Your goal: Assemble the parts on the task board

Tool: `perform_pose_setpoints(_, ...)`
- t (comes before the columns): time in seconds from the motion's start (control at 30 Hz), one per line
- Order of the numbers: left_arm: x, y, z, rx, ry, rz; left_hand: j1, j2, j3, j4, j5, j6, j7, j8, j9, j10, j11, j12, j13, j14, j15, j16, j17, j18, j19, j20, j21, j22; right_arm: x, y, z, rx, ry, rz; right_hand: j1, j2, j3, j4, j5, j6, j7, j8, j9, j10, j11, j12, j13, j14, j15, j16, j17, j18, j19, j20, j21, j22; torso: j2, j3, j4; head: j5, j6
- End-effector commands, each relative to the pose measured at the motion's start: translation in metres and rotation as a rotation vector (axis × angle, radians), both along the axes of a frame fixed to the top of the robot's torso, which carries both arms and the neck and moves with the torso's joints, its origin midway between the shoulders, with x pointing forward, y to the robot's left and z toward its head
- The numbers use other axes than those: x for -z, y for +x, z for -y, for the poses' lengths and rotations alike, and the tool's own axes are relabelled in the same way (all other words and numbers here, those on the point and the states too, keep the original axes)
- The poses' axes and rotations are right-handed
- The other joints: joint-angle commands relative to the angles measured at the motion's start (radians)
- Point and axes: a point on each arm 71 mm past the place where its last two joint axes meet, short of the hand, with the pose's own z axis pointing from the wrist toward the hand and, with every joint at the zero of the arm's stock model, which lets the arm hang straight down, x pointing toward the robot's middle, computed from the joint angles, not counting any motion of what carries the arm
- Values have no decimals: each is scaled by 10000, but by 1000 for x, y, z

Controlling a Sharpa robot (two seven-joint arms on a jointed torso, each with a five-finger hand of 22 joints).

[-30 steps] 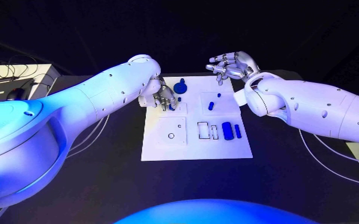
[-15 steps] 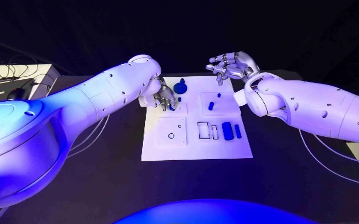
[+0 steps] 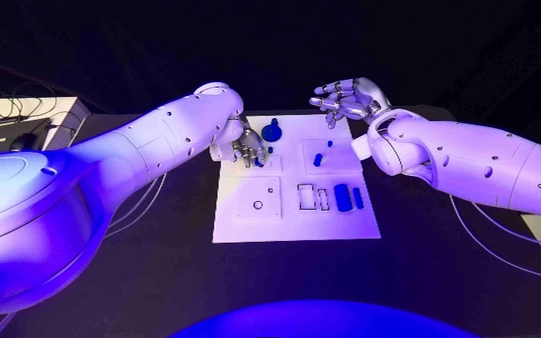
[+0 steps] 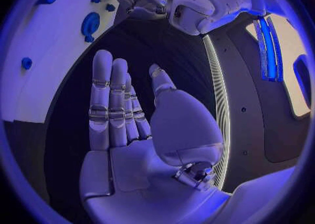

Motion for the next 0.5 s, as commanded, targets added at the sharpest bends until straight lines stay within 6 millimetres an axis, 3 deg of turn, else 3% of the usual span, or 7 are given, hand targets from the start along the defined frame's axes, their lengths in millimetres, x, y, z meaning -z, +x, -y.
perform_pose_setpoints(0.03, 5, -3, 4, 69, -12, -151, 325, 546, -214, -91, -10, 728, -656, 9, 16, 465, -521, -29, 20, 0, -56, 49, 27, -51, 1, 18, 4, -2, -1, 0, -2, -163, -18, 61, -55, 0, 17, -47, 65, -1, 83, -55, -5, -3, -50, -30, -11, -68, -29, 57, 4, 118, -70, 0, 45, 13, -8, 3, -2, 0, 5)
perform_pose_setpoints(0.13, 5, -3, 4, 54, -28, -156, 372, 695, -674, -63, -27, 768, -677, -11, -12, 489, -538, -40, 39, 1, -58, 67, 59, -61, 9, 17, 11, 3, -1, 0, -2, -165, -18, 60, -55, 0, 17, -47, 65, -1, 83, -55, -5, -3, -50, -30, -11, -68, -29, 57, 4, 118, -70, 0, 45, 13, -5, 6, 3, -7, -5)
perform_pose_setpoints(0.5, 5, -4, 6, 39, -113, -134, 324, 724, -1259, 72, -38, 891, -756, -39, -76, 570, -556, -46, 94, 19, -74, 118, 120, -104, 53, -11, 93, 60, -1, 0, -2, -167, -19, 57, -55, 0, 17, -47, 65, -1, 83, -55, -5, -3, -50, -30, -11, -68, -29, 57, 4, 118, -70, 0, 45, 13, -6, 3, 13, -19, -20)
